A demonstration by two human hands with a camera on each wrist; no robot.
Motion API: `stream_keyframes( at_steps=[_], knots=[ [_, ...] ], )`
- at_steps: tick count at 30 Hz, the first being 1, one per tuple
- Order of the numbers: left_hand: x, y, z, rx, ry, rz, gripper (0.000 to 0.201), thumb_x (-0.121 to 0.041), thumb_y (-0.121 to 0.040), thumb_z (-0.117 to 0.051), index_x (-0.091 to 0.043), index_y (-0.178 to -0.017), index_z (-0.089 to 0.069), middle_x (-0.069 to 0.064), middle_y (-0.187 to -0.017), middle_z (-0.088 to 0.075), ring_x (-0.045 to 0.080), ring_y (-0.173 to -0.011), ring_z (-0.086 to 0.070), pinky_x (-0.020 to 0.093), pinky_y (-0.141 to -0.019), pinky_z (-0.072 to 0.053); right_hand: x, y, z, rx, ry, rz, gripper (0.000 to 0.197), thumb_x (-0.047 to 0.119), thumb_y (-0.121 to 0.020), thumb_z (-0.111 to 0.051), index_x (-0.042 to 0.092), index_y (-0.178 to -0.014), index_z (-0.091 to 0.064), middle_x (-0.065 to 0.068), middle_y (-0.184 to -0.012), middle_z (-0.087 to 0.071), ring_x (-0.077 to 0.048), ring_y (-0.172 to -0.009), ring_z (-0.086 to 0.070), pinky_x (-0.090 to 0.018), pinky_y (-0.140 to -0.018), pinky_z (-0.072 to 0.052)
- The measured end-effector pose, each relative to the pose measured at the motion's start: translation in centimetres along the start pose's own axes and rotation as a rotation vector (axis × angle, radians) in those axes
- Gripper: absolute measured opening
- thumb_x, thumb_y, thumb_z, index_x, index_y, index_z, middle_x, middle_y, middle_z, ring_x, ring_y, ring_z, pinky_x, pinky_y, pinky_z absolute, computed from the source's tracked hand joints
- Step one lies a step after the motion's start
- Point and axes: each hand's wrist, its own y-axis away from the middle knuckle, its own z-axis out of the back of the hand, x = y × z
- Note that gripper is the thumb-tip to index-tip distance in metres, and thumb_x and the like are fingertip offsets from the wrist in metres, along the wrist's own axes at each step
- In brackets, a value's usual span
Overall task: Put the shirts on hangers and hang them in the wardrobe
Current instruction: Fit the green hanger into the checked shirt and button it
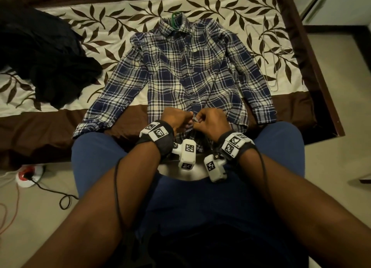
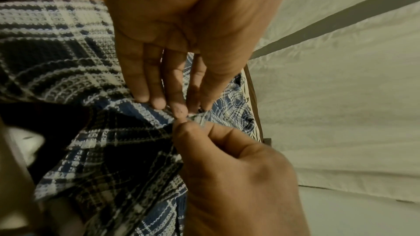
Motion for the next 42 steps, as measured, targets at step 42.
stream_keyframes(
  at_steps=[42],
  knots=[
    [1.2, -2.2, -0.2, 0.05, 0.04, -0.323, 0.025, 0.014, -0.076, -0.073, -0.008, -0.082, -0.062, 0.006, -0.072, -0.062, 0.014, -0.063, -0.061, 0.025, -0.06, -0.058, -1.7, -2.4, 1.1, 0.11, -0.645, -0.323, 0.009, -0.001, -0.089, -0.066, 0.003, -0.084, -0.071, -0.011, -0.07, -0.068, -0.015, -0.06, -0.064, -0.026, -0.062, -0.058]
  ],
)
